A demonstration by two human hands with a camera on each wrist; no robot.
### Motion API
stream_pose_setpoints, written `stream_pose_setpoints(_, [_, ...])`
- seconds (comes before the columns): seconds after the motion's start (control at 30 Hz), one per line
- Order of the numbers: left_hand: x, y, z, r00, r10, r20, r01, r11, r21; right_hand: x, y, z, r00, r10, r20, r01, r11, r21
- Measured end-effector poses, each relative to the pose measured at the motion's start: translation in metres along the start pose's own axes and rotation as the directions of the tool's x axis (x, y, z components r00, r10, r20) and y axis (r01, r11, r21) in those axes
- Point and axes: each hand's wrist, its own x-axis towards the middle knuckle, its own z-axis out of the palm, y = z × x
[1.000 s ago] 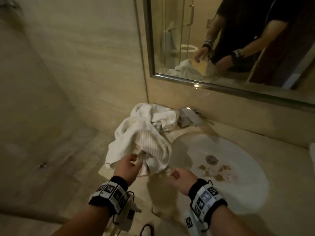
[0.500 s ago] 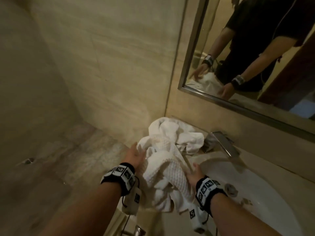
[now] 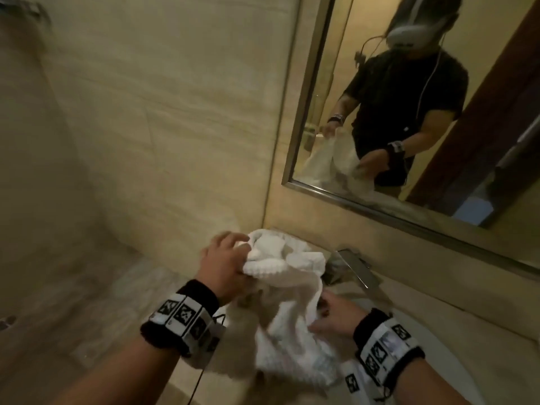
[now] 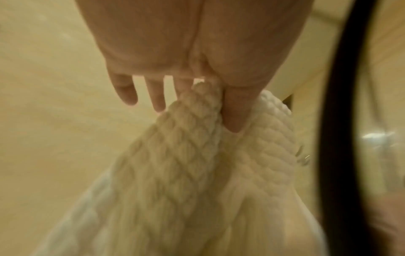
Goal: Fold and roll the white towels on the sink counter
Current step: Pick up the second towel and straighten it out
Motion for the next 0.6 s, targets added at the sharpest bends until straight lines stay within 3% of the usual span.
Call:
stream_pose_setpoints(0.07, [-0.006,0.040,-0.031,0.988,0.154,-0.030,-0.157,0.959,-0.237,-0.025,-0.031,-0.016,0.967,-0.194,-0.162,0.215,0.970,0.117])
stream_pose_setpoints(0.13, [-0.015,0.084,-0.052,0.973,0.226,-0.047,-0.230,0.929,-0.288,-0.054,-0.066,-0.028,0.890,-0.400,-0.220,0.442,0.875,0.196])
stream_pose_setpoints(0.2, [-0.025,0.117,-0.065,0.954,0.257,-0.155,-0.294,0.904,-0.311,-0.086,-0.090,-0.032,0.813,-0.543,-0.209,0.574,0.808,0.133])
stream_pose_setpoints(0.23, [-0.029,0.128,-0.070,0.942,0.252,-0.223,-0.315,0.893,-0.322,-0.097,-0.098,-0.032,0.773,-0.575,-0.270,0.610,0.789,0.067])
stream_pose_setpoints(0.33, [-0.041,0.155,-0.087,0.913,0.174,-0.369,-0.316,0.875,-0.368,-0.135,-0.107,-0.037,0.619,-0.613,-0.492,0.634,0.759,-0.148])
stream_pose_setpoints(0.5, [-0.060,0.196,-0.105,0.856,0.175,-0.486,-0.358,0.879,-0.315,-0.198,-0.119,-0.049,0.440,-0.684,-0.582,0.602,0.706,-0.374])
stream_pose_setpoints(0.57, [-0.070,0.216,-0.112,0.827,0.232,-0.512,-0.397,0.886,-0.241,-0.224,-0.122,-0.051,0.410,-0.707,-0.576,0.617,0.680,-0.395])
stream_pose_setpoints(0.6, [-0.076,0.225,-0.114,0.820,0.263,-0.509,-0.412,0.887,-0.206,-0.237,-0.122,-0.052,0.440,-0.706,-0.556,0.625,0.685,-0.375])
